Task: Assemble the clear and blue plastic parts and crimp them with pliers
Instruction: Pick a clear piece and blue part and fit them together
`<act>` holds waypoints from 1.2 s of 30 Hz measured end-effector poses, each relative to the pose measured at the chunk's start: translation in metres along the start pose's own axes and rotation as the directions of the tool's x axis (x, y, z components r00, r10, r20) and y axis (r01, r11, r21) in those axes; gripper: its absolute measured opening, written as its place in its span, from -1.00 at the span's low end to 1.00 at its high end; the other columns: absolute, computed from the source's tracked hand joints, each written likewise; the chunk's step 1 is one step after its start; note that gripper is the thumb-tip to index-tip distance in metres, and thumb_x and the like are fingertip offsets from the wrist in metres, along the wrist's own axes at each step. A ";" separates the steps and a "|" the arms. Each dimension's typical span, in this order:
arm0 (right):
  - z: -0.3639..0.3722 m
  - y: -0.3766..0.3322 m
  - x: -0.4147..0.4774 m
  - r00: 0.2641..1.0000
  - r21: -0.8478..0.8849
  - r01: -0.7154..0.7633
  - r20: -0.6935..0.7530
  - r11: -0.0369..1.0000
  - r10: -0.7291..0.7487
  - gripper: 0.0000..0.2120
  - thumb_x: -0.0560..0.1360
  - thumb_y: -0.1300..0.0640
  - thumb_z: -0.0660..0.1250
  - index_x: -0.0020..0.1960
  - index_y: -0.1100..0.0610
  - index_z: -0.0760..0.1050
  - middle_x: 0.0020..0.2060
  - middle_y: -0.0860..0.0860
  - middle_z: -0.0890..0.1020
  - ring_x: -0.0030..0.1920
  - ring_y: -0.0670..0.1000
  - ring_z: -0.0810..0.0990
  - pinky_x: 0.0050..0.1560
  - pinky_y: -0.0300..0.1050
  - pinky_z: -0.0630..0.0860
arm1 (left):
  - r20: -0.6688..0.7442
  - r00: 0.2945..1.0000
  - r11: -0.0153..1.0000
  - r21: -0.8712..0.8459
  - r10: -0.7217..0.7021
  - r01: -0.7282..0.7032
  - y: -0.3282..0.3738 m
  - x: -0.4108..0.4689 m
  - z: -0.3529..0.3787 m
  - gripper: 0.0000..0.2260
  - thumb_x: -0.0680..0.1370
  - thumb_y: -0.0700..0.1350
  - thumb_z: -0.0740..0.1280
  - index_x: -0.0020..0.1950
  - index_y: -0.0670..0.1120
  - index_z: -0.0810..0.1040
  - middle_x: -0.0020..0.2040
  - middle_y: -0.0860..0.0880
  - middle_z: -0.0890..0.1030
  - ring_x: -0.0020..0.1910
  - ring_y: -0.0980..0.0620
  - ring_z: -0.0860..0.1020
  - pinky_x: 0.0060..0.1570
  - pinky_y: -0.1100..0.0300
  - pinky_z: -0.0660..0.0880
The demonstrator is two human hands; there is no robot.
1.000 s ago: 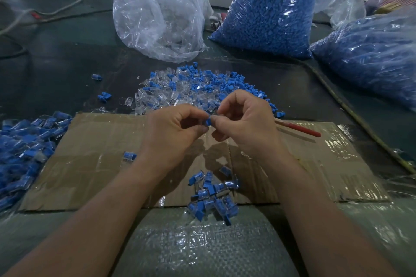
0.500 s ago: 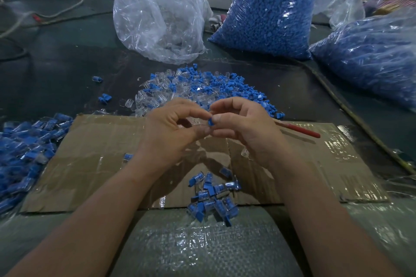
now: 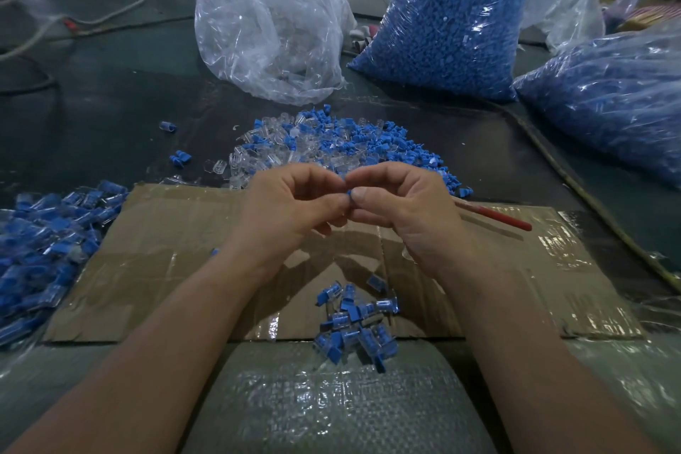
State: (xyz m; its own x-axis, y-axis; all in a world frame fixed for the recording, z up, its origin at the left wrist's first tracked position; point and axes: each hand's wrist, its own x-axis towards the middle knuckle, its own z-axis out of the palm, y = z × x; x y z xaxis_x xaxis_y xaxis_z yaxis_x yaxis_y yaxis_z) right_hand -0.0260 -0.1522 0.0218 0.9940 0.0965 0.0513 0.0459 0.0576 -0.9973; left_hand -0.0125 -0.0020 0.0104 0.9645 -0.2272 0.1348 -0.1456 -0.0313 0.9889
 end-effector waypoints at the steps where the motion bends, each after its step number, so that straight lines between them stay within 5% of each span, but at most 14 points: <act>1: 0.000 0.000 0.000 1.000 -0.027 0.011 0.005 1.000 -0.011 -0.85 0.41 0.39 0.34 -0.15 0.17 0.57 -0.32 -0.02 0.67 -0.27 -0.08 0.65 -0.25 -0.32 0.55 | -0.003 1.000 1.000 -0.014 -0.005 0.005 0.000 0.000 0.000 -0.91 0.34 -0.24 0.41 -0.20 -0.09 0.58 -0.37 0.00 0.65 -0.40 0.13 0.60 -0.39 0.37 0.50; 9: -0.004 0.001 -0.001 0.969 -0.285 0.224 0.166 0.932 -0.182 -0.68 0.35 0.37 0.40 -0.09 -0.03 0.57 -0.23 -0.15 0.67 -0.12 -0.15 0.64 -0.10 -0.35 0.53 | -0.040 0.986 0.968 -0.199 -0.163 0.152 0.002 0.002 -0.003 -0.93 0.30 -0.30 0.40 -0.25 -0.20 0.58 -0.42 -0.06 0.62 -0.46 0.09 0.58 -0.44 0.34 0.50; 18: -0.004 0.010 0.002 0.900 -0.480 0.429 0.154 0.765 -0.408 -0.68 0.33 0.31 0.44 0.05 0.10 0.55 -0.18 -0.17 0.61 -0.13 -0.21 0.62 -0.08 -0.36 0.53 | 0.028 0.973 0.944 -0.239 -0.229 0.229 0.003 0.002 -0.005 -0.89 0.17 -0.24 0.41 -0.33 -0.17 0.60 -0.43 -0.09 0.62 -0.48 0.07 0.57 -0.48 0.32 0.49; 24: -0.008 0.013 0.003 0.867 -0.549 0.467 0.128 0.693 -0.482 -0.74 0.34 0.30 0.45 0.02 0.19 0.59 -0.19 -0.09 0.62 -0.15 -0.20 0.60 -0.10 -0.40 0.51 | 0.089 0.960 0.879 -0.387 -0.265 0.279 0.002 0.004 -0.007 -0.85 0.20 -0.24 0.29 -0.30 -0.22 0.59 -0.40 -0.12 0.61 -0.45 0.01 0.60 -0.47 0.28 0.51; 36: -0.008 0.014 0.004 0.851 -0.609 0.480 0.148 0.632 -0.504 -0.78 0.35 0.34 0.43 0.00 0.25 0.61 -0.17 -0.09 0.60 -0.11 -0.20 0.58 -0.09 -0.43 0.50 | 0.094 0.968 0.912 -0.324 -0.232 0.250 -0.002 0.005 -0.008 -0.91 0.19 -0.27 0.39 -0.37 -0.13 0.66 -0.40 -0.10 0.63 -0.43 0.04 0.61 -0.45 0.32 0.52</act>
State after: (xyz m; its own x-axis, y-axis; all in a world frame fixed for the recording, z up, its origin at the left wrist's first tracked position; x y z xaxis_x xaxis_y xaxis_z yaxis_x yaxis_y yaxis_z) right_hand -0.0203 -0.1593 0.0079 0.8081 0.2002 0.5540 0.5665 -0.5223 -0.6374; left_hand -0.0056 0.0044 0.0094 0.9469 -0.3040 -0.1051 0.1800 0.2298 0.9564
